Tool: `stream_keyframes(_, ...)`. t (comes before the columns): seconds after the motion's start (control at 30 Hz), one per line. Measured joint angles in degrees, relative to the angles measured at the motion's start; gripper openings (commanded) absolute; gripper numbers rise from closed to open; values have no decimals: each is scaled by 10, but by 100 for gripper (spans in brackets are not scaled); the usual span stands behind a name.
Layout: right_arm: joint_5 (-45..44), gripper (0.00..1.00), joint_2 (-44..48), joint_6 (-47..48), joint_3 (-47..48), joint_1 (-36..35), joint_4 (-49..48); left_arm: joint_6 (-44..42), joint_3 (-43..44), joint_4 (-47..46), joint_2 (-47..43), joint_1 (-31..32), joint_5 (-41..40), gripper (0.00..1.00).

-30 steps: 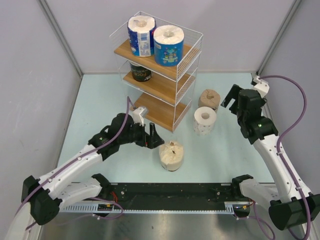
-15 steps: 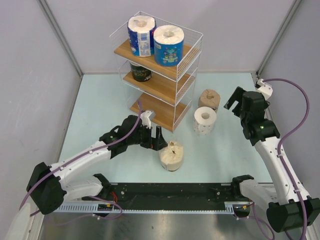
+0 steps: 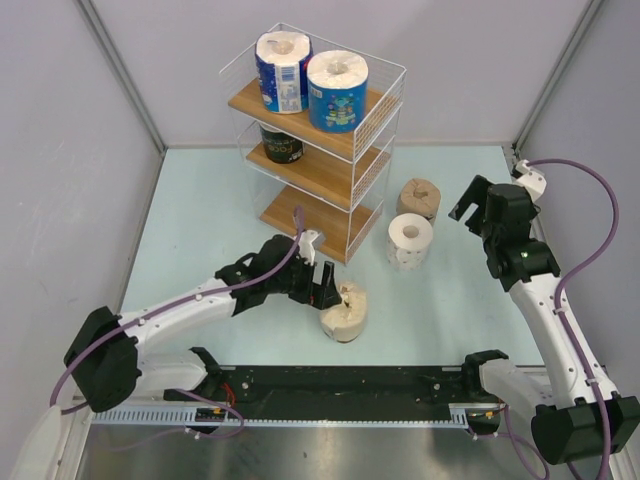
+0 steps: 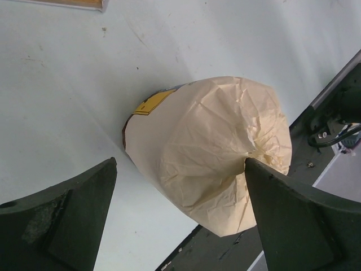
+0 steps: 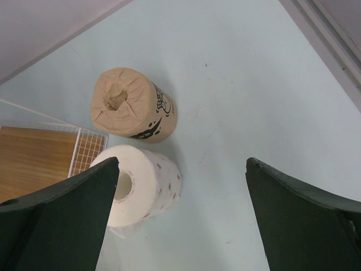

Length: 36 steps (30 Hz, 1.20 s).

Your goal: Place and organize the paper towels onto the shelf

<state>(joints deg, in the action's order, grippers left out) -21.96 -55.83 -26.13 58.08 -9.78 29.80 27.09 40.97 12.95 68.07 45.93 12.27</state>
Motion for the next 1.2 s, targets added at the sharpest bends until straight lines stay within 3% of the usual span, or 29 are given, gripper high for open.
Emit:
stream_keyframes(0.3,6,100,0,-4,-2,4,0,-12,1,5,42,21,-7,97)
stream_keyframes(0.5,9,100,0,-4,-5,10,0,-19,23,19,56,24,-23,68)
stream_keyframes(0.9,16,100,0,-4,-10,21,0,-28,53,30,78,25,-20,41)
stream_keyframes(1.2,29,100,0,-4,-11,30,0,-30,54,43,64,25,-23,38)
